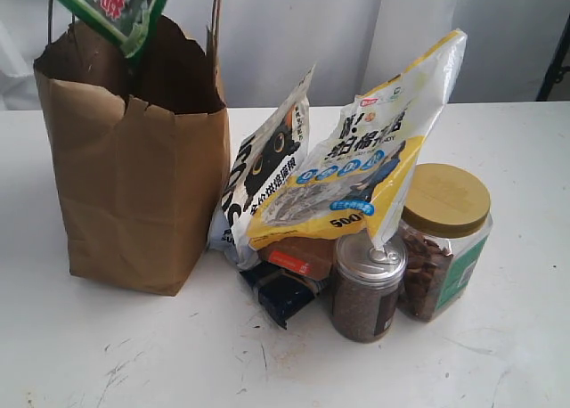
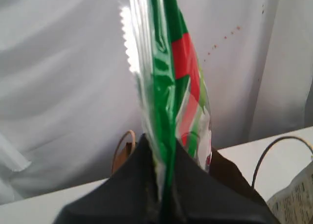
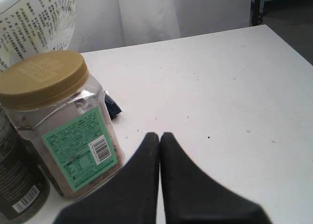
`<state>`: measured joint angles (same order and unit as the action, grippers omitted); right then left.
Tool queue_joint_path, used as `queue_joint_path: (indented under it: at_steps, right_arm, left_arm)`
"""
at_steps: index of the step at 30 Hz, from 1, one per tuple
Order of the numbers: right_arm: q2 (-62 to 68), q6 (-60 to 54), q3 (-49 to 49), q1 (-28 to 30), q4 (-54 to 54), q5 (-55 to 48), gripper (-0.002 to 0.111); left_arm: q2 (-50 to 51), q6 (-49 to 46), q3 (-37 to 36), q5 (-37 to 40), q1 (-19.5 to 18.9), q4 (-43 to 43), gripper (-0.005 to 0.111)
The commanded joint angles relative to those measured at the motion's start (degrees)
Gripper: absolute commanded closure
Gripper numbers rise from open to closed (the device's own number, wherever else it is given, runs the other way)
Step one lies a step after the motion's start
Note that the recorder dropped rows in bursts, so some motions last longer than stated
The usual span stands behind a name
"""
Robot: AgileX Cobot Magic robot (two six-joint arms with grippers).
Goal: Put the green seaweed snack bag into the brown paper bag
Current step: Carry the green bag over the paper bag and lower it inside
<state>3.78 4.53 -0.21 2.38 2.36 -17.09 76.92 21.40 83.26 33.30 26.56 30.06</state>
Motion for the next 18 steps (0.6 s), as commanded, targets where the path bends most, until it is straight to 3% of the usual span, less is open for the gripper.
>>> queue_joint_path:
  at_steps: [1,9,13,18]
  right_arm:
    - [-0.3,0.1,0.2,-0.1,0.0,0.3,0.108]
    - [-0.3,0.1,0.2,-0.1,0.0,0.3,0.108]
    - [-0.3,0.1,0.2,-0.1,0.0,0.3,0.108]
    - [-0.3,0.1,0.2,-0.1,0.0,0.3,0.108]
  left_arm:
    - [0.7,-0.8,0.3,3.8,-0.3,-1.1,0.107]
    - [2.6,-6.7,0.2,15.5,-0.3,-5.0,0.107]
    - [4.9,-14.3,0.2,15.6,-0.3,-15.4,0.107]
    - [5.3,-16.2,0.2,20.0,-0.3,-21.8,0.107]
